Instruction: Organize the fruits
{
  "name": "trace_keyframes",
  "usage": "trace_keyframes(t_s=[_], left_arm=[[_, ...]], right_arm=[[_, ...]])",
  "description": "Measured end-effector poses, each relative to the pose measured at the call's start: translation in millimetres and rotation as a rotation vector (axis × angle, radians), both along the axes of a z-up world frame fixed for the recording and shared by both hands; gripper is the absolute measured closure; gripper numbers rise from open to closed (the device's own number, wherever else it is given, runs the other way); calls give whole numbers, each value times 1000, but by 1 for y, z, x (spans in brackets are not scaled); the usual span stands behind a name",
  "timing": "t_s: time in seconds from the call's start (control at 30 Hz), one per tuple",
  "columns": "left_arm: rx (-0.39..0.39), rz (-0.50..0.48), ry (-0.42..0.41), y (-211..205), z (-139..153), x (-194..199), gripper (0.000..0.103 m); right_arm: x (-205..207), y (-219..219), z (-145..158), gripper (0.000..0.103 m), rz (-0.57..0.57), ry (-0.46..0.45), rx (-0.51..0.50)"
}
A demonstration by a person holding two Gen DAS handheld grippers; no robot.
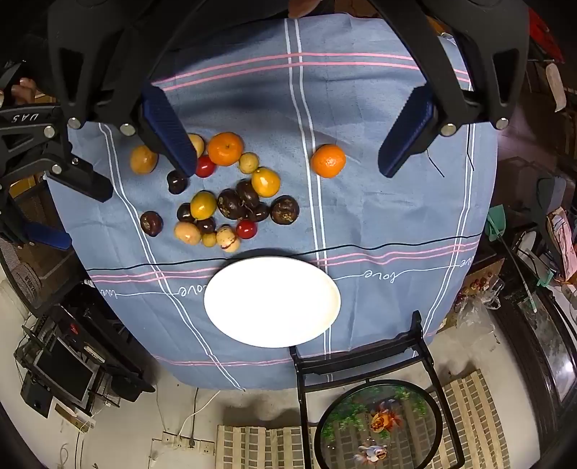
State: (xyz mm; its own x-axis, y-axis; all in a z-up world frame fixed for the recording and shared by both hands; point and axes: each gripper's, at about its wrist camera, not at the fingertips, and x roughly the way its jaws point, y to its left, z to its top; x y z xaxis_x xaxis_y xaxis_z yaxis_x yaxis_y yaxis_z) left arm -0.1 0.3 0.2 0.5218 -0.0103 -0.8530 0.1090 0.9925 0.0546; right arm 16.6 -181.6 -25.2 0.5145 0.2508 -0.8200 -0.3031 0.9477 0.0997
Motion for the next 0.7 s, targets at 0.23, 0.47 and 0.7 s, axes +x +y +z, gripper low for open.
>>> trace_keyframes(t_s=[0.23,0.47,0.7], left_arm=[[-4,0,4,0,0,0,2],[-3,-3,3,-1,0,1,2],[-3,-9,6,-3,-3,6,2]], right_arm=[[0,-3,0,1,-7,-8,3],[7,-1,8,1,-12,-8,-5],[0,0,5,1,-15,-28,-4]])
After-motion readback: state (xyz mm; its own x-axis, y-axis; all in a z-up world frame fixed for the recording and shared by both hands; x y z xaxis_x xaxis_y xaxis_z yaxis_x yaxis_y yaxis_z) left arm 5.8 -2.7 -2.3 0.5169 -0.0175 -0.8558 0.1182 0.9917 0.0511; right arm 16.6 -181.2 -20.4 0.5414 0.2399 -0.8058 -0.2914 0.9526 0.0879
